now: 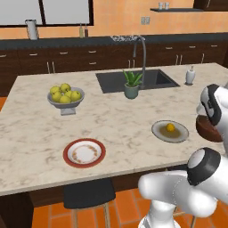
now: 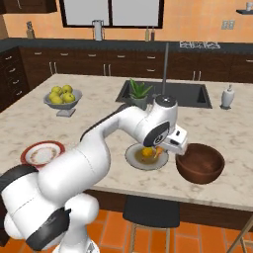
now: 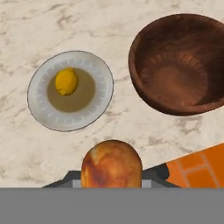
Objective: Pick the chicken drumstick and lemon from their plates and place them in the bowl. Then put the bowl in the fridge.
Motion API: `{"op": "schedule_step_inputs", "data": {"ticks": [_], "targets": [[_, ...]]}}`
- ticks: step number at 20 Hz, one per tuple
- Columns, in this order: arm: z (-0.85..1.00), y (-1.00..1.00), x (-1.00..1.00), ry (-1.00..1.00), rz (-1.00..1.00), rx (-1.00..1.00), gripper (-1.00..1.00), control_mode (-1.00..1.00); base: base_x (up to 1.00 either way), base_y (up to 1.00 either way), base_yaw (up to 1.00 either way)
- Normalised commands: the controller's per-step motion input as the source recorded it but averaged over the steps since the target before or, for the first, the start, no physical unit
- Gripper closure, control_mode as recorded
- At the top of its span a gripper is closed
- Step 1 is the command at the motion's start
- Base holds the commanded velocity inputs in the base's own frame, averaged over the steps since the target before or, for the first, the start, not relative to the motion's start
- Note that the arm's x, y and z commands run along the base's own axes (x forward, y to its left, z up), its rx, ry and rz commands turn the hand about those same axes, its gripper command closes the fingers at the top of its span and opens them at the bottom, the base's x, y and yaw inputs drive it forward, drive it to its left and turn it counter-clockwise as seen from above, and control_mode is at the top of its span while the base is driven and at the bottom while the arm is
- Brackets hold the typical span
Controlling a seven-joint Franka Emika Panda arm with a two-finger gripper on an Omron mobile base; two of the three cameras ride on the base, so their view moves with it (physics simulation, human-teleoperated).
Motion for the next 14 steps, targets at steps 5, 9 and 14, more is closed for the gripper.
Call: {"op": "schedule_step_inputs", "data": {"ticks": [5, 9, 14], "targets": [[-0.20, -0.95, 0.39, 0.13, -0.03, -0.04, 1.00, -1.00, 0.00, 0.00, 0.00], [-0.23, -0.93, 0.54, 0.12, 0.00, 0.00, 1.00, -1.00, 0.00, 0.00, 0.00], [-0.43, -0.43, 0.51, 0.10, 0.00, 0.00, 1.00, -1.00, 0.00, 0.00, 0.00]]}}
